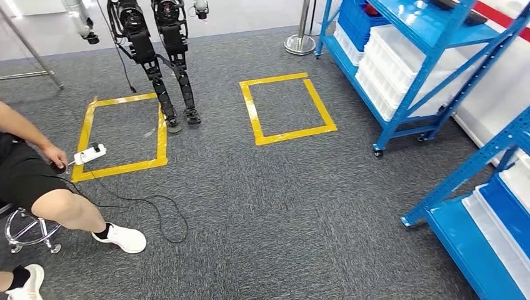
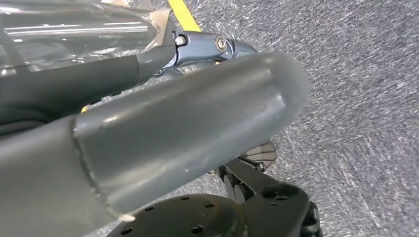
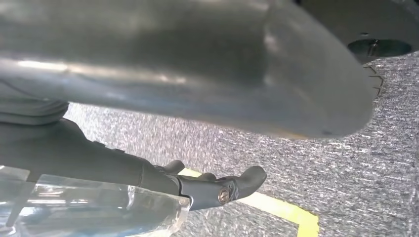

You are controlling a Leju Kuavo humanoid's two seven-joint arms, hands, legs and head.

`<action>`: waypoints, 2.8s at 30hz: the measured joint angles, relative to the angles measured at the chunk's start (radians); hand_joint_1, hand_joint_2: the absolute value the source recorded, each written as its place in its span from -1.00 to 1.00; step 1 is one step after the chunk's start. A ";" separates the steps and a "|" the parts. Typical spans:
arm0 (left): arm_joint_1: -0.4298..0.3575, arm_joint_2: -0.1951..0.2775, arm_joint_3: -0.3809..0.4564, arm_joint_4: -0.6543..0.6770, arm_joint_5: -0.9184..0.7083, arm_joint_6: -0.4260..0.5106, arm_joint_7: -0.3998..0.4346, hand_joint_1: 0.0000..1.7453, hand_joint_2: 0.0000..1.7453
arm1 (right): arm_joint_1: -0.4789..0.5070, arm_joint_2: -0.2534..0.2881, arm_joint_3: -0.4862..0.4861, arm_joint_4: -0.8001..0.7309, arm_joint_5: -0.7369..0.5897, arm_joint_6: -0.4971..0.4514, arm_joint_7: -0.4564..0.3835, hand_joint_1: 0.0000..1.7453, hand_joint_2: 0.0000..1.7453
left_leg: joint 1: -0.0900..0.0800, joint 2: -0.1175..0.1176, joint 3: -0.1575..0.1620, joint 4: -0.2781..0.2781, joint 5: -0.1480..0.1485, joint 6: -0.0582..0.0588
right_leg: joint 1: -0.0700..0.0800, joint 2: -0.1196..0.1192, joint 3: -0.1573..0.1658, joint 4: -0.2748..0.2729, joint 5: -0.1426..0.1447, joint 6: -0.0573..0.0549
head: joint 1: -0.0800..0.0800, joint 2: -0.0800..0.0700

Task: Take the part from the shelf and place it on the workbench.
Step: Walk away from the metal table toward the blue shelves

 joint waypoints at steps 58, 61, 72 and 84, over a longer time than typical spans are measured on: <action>-0.025 0.004 -0.017 0.000 -0.033 -0.019 0.057 -1.00 -1.00 | 0.011 0.005 -0.009 -0.001 0.020 0.005 0.021 -1.00 -1.00 | 0.000 0.049 -0.058 0.127 -0.037 0.000 | -0.008 -0.028 0.031 -0.009 -0.017 -0.007 | -0.009 0.000; -0.025 0.008 -0.017 0.000 -0.032 -0.020 0.057 -1.00 -1.00 | 0.008 0.008 -0.010 -0.001 0.021 0.000 0.021 -1.00 -1.00 | -0.004 -0.009 -0.002 -0.011 0.017 0.015 | -0.006 0.009 0.025 -0.007 -0.014 0.001 | -0.009 0.000; -0.124 -0.074 -0.018 0.000 -0.001 0.063 0.182 -1.00 -1.00 | -0.007 0.008 -0.013 -0.001 0.077 0.004 0.052 -1.00 -1.00 | -0.012 0.132 0.009 -0.055 0.037 0.041 | -0.020 -0.110 -0.103 0.216 -0.089 0.042 | 0.000 0.000; -0.168 -0.100 -0.040 0.000 0.035 0.070 0.170 -1.00 -1.00 | -0.016 0.007 -0.013 -0.005 0.091 0.001 0.054 -1.00 -1.00 | -0.004 0.085 -0.068 0.188 -0.119 -0.014 | -0.026 -0.103 0.031 -0.029 -0.005 -0.002 | -0.015 0.000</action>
